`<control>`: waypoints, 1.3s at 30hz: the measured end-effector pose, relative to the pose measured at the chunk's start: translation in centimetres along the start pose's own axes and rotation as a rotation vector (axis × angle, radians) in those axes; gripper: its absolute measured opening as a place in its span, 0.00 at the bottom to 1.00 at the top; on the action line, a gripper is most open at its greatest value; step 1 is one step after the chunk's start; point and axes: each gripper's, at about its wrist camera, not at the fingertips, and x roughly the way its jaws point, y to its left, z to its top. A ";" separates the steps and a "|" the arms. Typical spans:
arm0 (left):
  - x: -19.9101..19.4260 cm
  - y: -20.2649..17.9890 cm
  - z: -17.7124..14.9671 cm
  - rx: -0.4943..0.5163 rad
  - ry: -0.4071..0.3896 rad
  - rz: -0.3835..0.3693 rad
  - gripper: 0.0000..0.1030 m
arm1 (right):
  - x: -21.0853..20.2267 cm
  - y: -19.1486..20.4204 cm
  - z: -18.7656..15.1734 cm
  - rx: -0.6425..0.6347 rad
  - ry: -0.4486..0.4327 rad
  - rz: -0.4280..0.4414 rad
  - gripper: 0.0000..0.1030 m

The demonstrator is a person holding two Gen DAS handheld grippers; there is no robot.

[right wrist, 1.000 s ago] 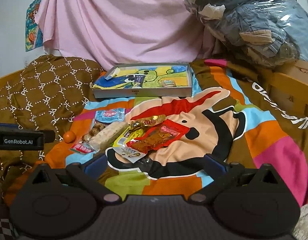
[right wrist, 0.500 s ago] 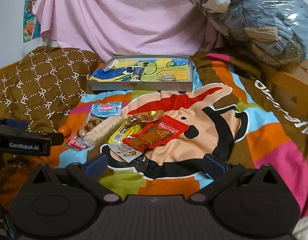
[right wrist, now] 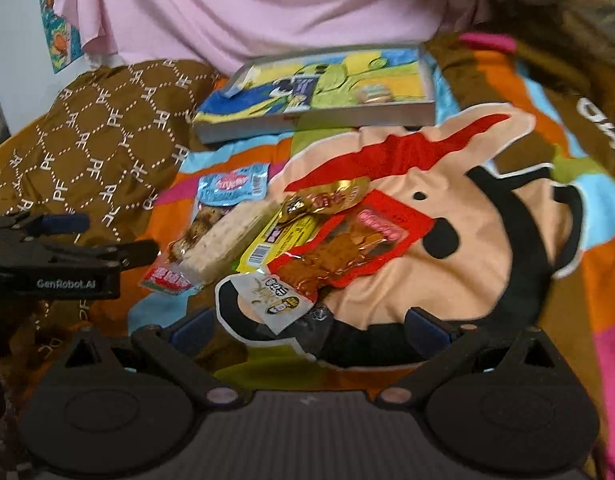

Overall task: Organize snacks
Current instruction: 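Lower the left tool onto the white nougat bar and close on it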

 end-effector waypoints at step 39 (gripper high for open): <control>10.3 -1.4 2.8 0.007 0.202 -0.307 0.60 | 7.8 -4.6 3.1 0.191 0.067 0.151 0.61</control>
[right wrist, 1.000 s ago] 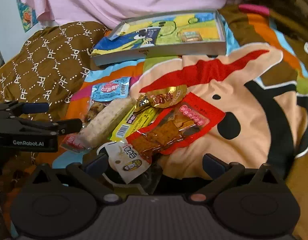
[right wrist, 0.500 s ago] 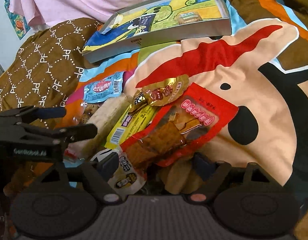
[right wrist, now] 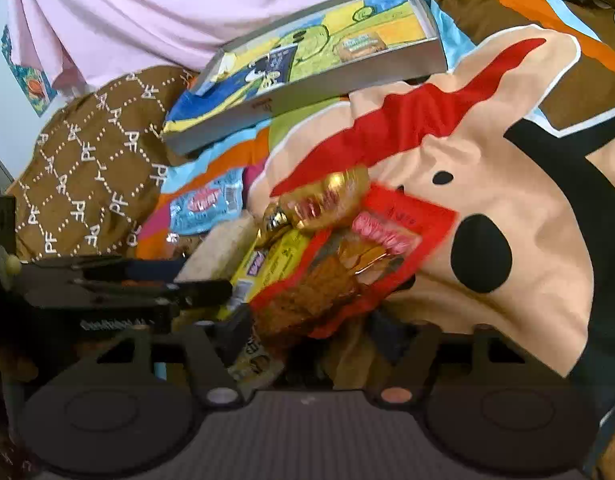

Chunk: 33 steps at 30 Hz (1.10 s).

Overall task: Organize snacks
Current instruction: 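Lower the left tool onto the white nougat bar and close on it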

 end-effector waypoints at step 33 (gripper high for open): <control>1.8 1.3 -0.2 -0.140 0.095 0.058 0.36 | 3.0 -0.2 0.5 0.019 0.053 0.060 0.63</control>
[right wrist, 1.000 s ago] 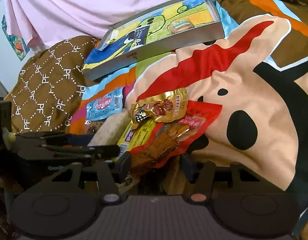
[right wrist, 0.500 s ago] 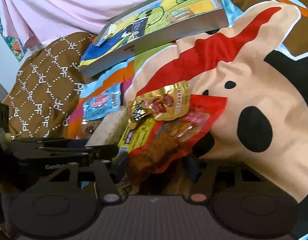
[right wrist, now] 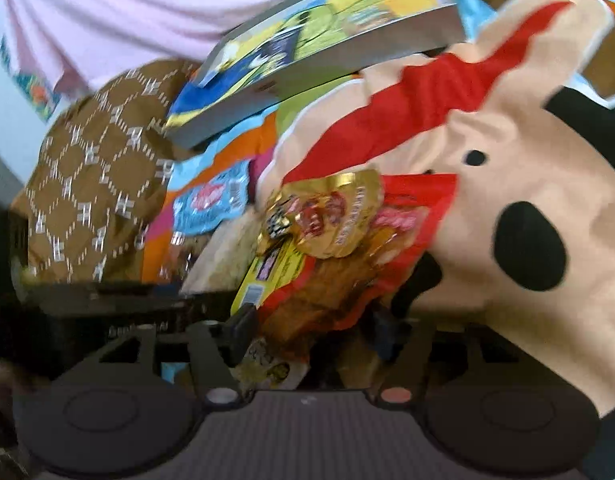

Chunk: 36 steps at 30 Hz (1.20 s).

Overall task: Organize snacks
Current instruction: 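Lower the left tool onto the white nougat bar and close on it, then grasp the red spicy-strip packet with the right tool while the left holds the nougat bar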

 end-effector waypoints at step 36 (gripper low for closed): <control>-2.1 -1.8 -0.3 -0.109 0.074 0.070 0.34 | -2.8 -1.1 0.4 0.077 -0.081 -0.035 0.25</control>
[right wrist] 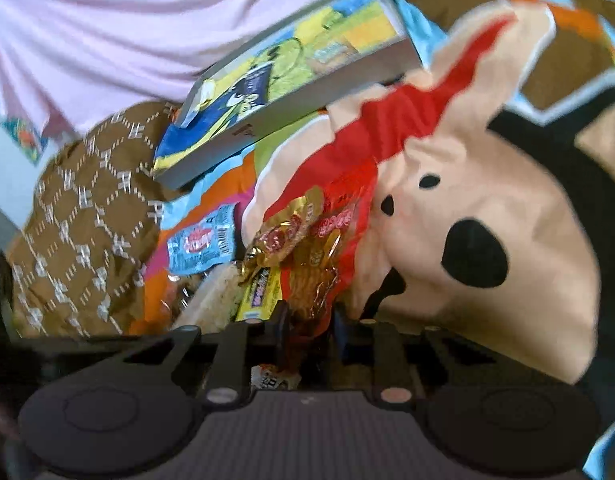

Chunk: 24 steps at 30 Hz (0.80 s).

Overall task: Organize snacks
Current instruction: 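Grasp the red spicy-strip packet with the right tool while the left holds the nougat bar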

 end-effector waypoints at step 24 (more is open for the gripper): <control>-3.7 1.5 -1.4 -0.083 -0.039 -0.055 0.34 | -1.9 0.2 -0.7 -0.152 -0.070 -0.173 0.46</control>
